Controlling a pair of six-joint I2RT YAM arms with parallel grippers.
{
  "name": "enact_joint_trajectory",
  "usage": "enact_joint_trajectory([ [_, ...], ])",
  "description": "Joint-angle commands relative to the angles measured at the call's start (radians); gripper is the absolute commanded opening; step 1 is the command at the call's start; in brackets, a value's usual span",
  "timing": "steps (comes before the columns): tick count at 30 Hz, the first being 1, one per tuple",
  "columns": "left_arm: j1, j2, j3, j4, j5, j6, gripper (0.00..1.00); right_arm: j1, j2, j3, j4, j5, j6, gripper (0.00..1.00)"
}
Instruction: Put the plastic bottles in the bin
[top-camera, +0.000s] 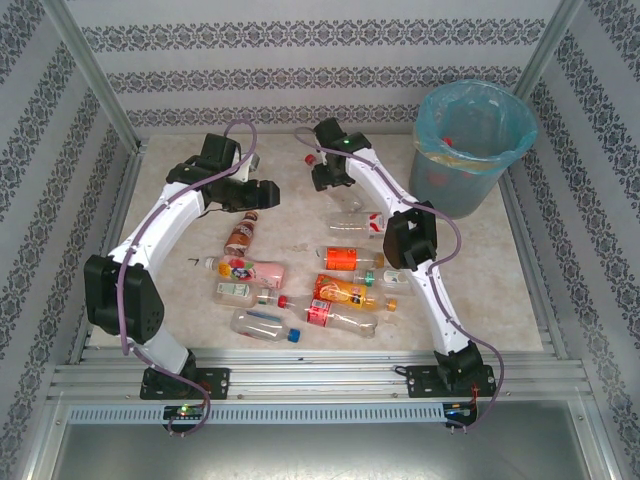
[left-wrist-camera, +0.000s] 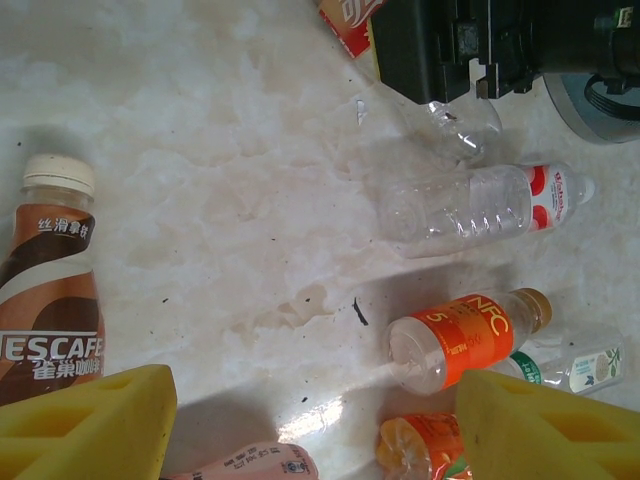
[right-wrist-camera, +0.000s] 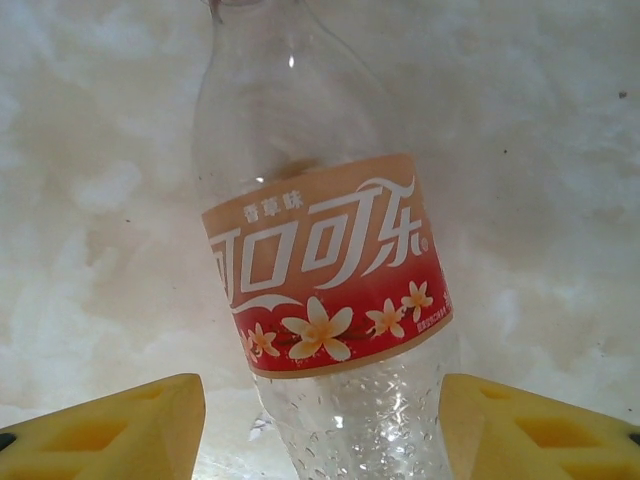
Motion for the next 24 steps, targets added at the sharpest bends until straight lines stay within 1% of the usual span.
enact_joint_trajectory([
  [1, -0.005, 0.021, 0.005, 0.041, 0.025, -0.014, 0.74, -0.008, 0.034, 0.002, -0.049, 0.017, -0.021, 0.64],
  [7, -0.005, 0.033, 0.01, 0.051, 0.043, -0.02, 0.74, -0.01, 0.064, 0.003, -0.047, 0.004, -0.021, 0.64],
  [13, -0.006, 0.024, 0.026, 0.054, 0.052, -0.019, 0.75, -0.02, 0.052, 0.034, -0.021, 0.001, -0.037, 0.61],
  [14, -0.005, 0.022, 0.027, 0.056, 0.052, -0.018, 0.75, -0.023, 0.047, 0.032, -0.01, -0.008, -0.044, 0.62],
  [16, -0.006, 0.021, 0.032, 0.056, 0.051, -0.02, 0.75, -0.028, 0.05, 0.04, -0.002, -0.028, -0.051, 0.67],
  [17, -0.006, 0.02, 0.033, 0.059, 0.051, -0.023, 0.75, -0.028, 0.056, 0.046, -0.005, -0.028, -0.051, 0.68],
  [24, -0.005, 0.003, 0.013, 0.069, 0.05, -0.024, 0.76, -0.041, 0.08, 0.032, -0.038, -0.057, -0.042, 0.68],
])
